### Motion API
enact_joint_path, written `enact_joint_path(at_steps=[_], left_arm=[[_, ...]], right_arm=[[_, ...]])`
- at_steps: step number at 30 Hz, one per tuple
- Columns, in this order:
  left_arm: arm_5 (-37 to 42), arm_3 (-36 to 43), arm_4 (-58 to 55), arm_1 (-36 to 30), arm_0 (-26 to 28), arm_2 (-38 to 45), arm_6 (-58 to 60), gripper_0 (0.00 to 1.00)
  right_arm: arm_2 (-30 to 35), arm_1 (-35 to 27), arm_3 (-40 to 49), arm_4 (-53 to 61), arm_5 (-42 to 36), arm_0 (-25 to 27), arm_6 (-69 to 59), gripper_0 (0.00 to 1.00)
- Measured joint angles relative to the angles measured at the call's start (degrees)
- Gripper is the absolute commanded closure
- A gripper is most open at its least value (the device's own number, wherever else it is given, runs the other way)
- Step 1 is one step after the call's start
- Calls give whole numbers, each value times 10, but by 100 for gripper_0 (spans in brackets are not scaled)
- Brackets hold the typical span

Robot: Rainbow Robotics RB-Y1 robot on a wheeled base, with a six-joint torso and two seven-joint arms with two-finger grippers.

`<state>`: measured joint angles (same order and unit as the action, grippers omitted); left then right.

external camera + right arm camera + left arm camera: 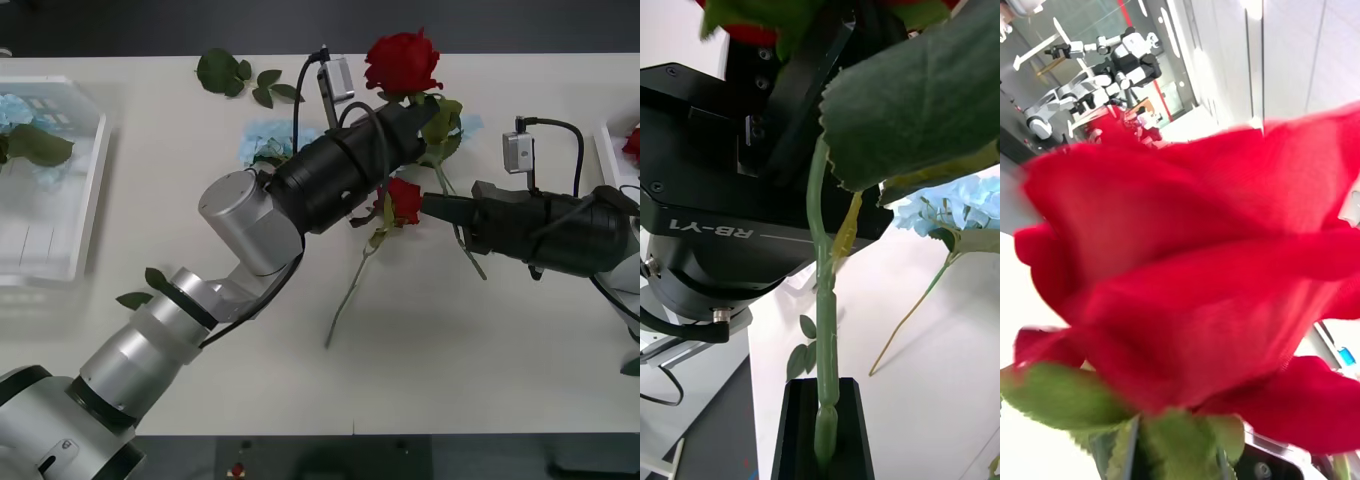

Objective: Put the red flowers into the right box and the blue flowers into the left box

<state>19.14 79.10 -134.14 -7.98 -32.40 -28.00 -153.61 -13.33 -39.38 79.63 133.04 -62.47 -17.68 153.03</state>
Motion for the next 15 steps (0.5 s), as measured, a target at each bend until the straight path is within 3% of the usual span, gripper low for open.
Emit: enact_joint_path(at_steps=[2, 4, 5, 7, 15], left_arm=[[1, 0, 0, -7, 0, 0, 0, 35], [7, 0, -1, -18, 0, 0, 0, 13], [15, 0, -5, -26, 0, 0, 0, 7], [41, 0, -25, -46, 0, 0, 0, 1], [203, 1, -65, -181, 35, 0, 0, 0]], right_arm=[[0, 0, 0, 0, 0, 0, 0, 100], [0, 0, 0, 0, 0, 0, 0, 100], [0, 0, 0, 0, 0, 0, 0, 100], [0, 0, 0, 0, 1, 0, 0, 100], [0, -45, 0, -37, 30, -3, 0, 100]])
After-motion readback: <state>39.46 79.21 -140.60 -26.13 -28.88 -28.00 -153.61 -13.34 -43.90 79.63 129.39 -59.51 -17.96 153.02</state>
